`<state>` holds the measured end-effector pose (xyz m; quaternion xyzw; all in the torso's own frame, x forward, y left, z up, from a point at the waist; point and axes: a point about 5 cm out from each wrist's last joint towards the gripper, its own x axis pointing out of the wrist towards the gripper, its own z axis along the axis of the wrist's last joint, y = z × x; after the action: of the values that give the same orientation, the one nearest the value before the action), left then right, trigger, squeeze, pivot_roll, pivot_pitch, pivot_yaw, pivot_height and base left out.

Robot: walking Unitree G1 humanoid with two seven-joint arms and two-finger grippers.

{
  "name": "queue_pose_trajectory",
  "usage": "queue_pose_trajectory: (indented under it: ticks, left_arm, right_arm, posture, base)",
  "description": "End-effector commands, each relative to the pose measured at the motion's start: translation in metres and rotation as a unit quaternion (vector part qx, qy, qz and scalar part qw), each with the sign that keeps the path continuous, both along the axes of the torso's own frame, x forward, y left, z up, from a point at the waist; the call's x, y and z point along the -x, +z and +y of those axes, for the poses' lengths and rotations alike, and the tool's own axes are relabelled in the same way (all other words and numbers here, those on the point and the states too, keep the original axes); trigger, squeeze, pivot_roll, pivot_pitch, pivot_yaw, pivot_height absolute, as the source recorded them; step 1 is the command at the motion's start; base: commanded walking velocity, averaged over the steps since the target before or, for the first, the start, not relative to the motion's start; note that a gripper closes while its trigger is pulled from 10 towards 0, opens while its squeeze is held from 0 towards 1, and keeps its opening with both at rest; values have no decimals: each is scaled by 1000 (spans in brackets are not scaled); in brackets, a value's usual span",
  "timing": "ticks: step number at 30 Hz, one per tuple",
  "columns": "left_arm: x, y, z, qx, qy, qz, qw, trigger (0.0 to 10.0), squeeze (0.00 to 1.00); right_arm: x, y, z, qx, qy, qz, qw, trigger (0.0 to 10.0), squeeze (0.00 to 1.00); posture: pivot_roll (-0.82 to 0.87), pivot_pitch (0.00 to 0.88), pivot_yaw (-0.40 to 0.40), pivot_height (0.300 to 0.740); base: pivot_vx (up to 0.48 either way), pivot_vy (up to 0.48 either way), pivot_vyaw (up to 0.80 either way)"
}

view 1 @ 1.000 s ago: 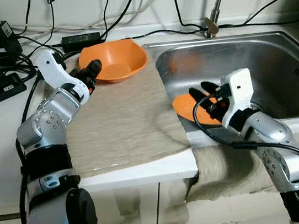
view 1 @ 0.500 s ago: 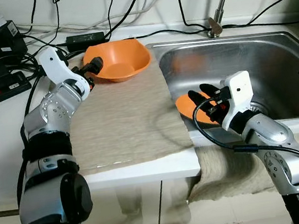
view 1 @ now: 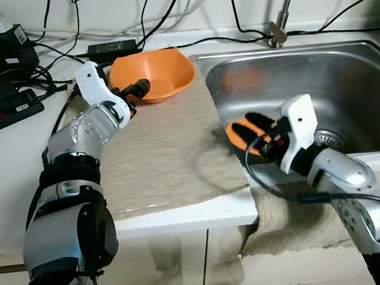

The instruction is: Kitchen organization

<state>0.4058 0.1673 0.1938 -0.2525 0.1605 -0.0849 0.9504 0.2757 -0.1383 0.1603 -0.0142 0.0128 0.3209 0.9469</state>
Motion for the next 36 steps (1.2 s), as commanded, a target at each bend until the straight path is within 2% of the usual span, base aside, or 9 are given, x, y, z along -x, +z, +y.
queue_pose_trajectory:
  ticks: [1,2,3,4,5,26,36]
  left_arm:
    - [-2,5,-5,-10,-6,-8,1000,10000,0]
    - [-3,5,-4,-12,-5,-9,1000,9412,0]
    - [-3,3,-4,-14,0,-8,1000,588,0]
    - [-3,3,-4,-14,0,-8,1000,588,0]
    - [-3,3,-3,-12,1,-7,1000,0,0]
    - [0,-10,8,15,14,7,1000,0,0]
    - [2,-14,11,44,18,7,999,0,0]
  right_arm:
    - [4,1,2,5,21,4,1000,10000,0]
    - [5,0,2,6,23,6,1000,10000,0]
    - [5,0,2,5,21,7,1000,10000,0]
    - [5,0,2,5,21,7,1000,10000,0]
    - [5,0,2,5,21,6,1000,10000,0]
    - [5,-1,7,3,20,9,1000,10000,0]
    - [4,-3,7,3,18,13,1000,10000,0]
  posture:
    - [-83,0,0,740]
    - [-83,0,1,740]
    - [-83,0,-1,740]
    - [-83,0,-1,740]
    - [-83,0,-1,740]
    - [-77,0,3,740]
    - [-73,0,-6,740]
  base:
    - [0,0,0]
    - [0,0,0]
    - [0,0,0]
    - [0,0,0]
    - [0,0,0]
    - [0,0,0]
    - [0,0,0]
